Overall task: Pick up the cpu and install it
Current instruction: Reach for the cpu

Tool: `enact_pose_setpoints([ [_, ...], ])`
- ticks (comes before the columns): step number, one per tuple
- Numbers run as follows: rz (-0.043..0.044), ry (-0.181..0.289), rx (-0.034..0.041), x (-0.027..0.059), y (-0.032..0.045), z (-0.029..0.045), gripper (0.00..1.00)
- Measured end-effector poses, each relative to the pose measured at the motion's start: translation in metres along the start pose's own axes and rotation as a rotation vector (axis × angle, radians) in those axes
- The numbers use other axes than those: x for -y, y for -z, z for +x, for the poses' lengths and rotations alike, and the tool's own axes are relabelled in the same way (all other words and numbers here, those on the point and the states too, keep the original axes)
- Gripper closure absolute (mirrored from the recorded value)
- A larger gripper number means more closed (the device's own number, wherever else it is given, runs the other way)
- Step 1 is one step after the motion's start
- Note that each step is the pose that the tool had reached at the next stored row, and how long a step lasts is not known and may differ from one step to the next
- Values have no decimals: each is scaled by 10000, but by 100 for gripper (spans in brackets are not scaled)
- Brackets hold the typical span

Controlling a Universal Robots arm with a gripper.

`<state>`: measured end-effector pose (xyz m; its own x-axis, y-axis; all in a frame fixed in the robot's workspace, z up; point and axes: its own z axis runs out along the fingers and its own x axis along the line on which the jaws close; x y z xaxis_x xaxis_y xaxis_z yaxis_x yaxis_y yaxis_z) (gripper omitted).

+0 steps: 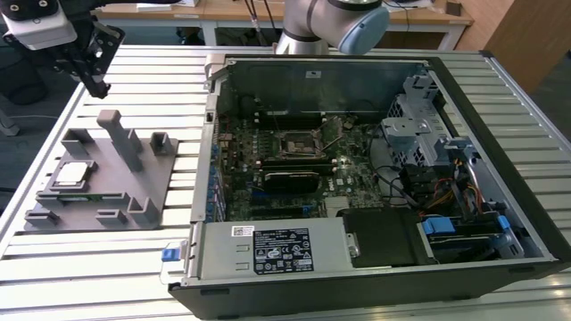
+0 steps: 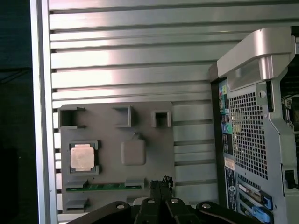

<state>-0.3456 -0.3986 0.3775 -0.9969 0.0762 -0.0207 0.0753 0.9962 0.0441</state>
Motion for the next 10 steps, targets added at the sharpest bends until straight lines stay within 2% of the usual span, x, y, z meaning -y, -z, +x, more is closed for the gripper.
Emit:
enact_pose_setpoints([
  [10, 1, 0, -1, 10, -4, 136, 89],
])
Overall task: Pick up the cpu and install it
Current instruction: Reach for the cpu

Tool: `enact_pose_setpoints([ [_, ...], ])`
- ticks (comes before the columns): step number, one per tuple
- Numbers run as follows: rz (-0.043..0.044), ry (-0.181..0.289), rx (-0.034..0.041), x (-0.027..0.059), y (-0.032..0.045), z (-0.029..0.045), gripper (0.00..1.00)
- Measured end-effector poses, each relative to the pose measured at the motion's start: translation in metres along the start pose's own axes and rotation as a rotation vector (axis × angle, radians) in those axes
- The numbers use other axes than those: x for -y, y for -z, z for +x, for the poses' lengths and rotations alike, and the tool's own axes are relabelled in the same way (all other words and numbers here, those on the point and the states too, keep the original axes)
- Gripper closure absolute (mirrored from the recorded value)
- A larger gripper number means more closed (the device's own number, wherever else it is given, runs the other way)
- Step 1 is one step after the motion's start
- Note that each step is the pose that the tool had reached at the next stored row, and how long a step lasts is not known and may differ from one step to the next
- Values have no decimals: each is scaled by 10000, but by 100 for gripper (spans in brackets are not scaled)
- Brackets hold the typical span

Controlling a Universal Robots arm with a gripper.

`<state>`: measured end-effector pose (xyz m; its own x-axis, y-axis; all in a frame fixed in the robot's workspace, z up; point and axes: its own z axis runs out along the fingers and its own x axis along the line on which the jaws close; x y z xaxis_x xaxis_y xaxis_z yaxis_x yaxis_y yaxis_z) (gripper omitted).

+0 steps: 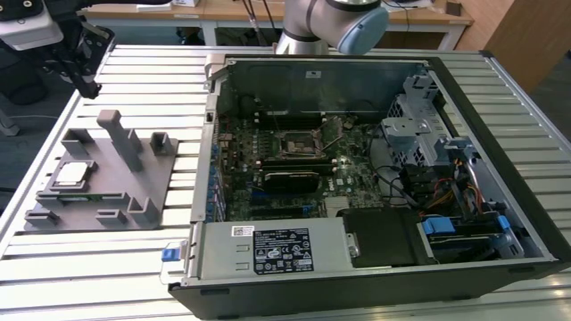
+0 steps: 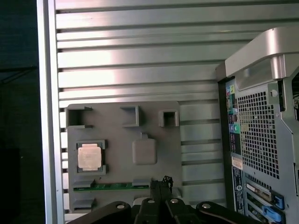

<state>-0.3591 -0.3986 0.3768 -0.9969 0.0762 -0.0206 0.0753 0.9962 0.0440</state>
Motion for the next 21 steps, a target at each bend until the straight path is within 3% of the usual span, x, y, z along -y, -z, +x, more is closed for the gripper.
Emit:
enact_pose_setpoints([
  [21, -1, 0, 1, 22, -11, 277, 89],
])
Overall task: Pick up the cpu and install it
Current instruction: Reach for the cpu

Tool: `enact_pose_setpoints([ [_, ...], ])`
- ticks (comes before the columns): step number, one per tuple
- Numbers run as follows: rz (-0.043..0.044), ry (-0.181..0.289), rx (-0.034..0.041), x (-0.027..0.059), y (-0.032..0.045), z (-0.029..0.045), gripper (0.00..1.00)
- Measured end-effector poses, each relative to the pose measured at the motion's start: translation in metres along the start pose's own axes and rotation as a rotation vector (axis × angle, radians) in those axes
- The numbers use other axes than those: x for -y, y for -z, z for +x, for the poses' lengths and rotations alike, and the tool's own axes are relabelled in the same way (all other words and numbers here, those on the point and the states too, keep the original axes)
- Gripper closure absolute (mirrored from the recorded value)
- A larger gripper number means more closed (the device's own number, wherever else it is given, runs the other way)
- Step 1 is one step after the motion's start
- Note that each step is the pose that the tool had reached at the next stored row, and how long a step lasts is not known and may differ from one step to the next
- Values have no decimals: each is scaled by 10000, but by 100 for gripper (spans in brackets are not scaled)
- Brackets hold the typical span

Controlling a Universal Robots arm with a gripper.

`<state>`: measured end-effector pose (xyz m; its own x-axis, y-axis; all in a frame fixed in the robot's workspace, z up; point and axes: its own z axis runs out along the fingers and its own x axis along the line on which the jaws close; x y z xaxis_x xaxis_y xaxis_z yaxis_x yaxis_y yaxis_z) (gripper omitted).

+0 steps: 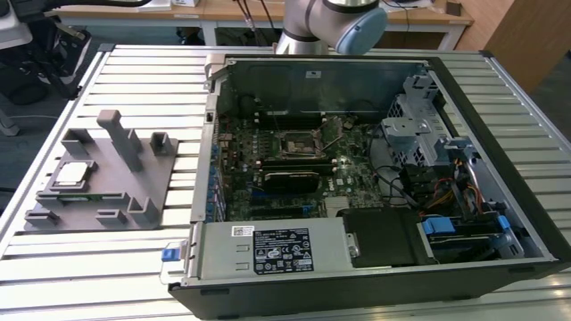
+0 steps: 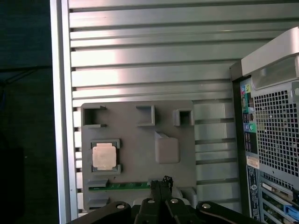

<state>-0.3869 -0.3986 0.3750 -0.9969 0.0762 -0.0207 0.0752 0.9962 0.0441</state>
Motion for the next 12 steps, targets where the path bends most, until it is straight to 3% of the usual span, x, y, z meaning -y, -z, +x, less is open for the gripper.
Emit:
enact_pose_setpoints([
  [5, 0, 0, 0, 8, -3, 107, 89],
  [12, 0, 0, 0, 29, -16, 343, 89],
])
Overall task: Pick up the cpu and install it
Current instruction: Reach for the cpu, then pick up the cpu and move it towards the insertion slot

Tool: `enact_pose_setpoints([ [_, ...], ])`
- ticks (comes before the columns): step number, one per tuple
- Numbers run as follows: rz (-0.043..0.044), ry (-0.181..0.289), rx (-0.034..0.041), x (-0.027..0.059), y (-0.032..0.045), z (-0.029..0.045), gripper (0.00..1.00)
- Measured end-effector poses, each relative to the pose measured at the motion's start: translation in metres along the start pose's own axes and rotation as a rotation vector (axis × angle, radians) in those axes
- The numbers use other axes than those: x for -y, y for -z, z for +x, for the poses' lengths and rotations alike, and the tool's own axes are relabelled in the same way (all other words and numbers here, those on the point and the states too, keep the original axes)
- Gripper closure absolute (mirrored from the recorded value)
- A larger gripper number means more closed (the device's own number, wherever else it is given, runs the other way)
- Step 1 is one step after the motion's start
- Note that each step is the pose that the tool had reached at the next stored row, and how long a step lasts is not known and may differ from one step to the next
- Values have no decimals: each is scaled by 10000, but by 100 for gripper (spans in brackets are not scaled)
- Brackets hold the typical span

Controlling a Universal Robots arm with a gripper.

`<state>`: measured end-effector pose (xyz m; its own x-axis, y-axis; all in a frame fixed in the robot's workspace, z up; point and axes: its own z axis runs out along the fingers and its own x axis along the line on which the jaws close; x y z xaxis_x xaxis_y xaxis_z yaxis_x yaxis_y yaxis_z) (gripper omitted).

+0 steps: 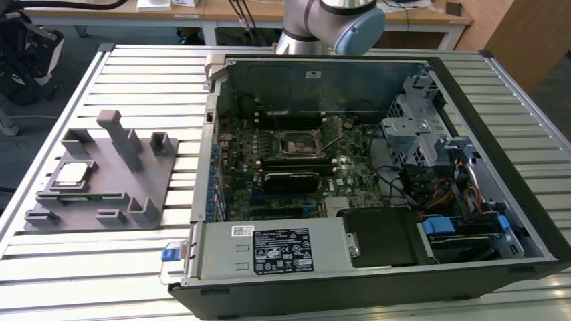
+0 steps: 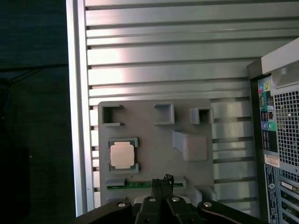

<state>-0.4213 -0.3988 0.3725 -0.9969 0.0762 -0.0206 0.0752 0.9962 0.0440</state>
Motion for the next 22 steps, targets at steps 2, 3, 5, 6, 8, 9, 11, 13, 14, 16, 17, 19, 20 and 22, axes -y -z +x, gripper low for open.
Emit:
enact_pose_setpoints([
  [2, -1, 0, 2, 6, -2, 83, 89],
  [3, 0, -1, 0, 9, -2, 122, 89],
  [5, -1, -1, 1, 14, -3, 188, 89],
  [6, -1, -1, 1, 16, -3, 214, 89],
  [8, 0, 0, 0, 20, -3, 260, 89],
  [9, 0, 0, -1, 22, -2, 283, 89],
  [11, 0, 0, -1, 25, -4, 327, 89],
  [13, 0, -1, -4, 27, -5, 358, 89],
  [14, 0, 0, -3, 29, -6, 376, 89],
  [16, 0, 0, -6, 31, -7, 407, 89],
  [17, 0, -1, -6, 32, -8, 420, 89],
  [19, 1, 0, -8, 34, -8, 442, 89],
  [20, 1, 0, -9, 35, -8, 453, 89],
  [22, 0, -1, -12, 36, -9, 468, 89],
])
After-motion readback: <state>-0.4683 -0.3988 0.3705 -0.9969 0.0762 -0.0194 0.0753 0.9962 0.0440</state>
